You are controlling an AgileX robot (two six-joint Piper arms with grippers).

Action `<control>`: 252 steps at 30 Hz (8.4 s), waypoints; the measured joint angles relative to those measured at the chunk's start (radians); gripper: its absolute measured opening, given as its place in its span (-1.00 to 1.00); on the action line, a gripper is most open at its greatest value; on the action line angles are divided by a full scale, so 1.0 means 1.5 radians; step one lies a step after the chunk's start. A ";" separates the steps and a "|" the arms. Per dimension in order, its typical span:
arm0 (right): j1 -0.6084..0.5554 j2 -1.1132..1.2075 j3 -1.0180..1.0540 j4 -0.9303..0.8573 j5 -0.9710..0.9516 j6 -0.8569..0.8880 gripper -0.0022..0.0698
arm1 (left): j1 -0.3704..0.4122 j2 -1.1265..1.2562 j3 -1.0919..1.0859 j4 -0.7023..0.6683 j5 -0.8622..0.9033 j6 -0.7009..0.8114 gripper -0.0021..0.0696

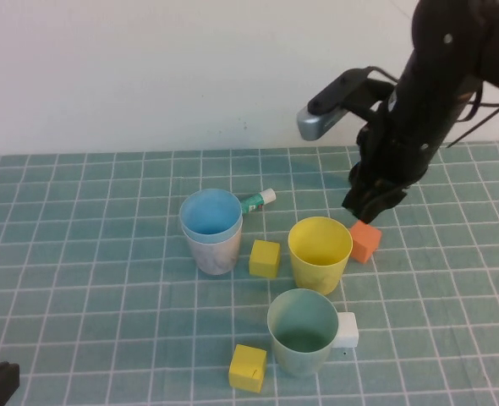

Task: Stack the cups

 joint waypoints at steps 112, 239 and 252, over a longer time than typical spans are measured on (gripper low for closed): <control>0.125 -0.115 0.267 -0.002 -0.181 0.276 0.27 | 0.000 -0.008 0.011 -0.002 -0.020 0.000 -0.95; 0.226 -0.880 0.713 -0.124 -0.566 0.141 -0.41 | 0.000 -0.009 0.014 -0.006 -0.016 0.000 -0.95; 0.226 -1.048 0.757 -0.226 -0.364 0.200 -0.41 | 0.000 -0.009 0.014 -0.006 -0.016 0.000 -0.95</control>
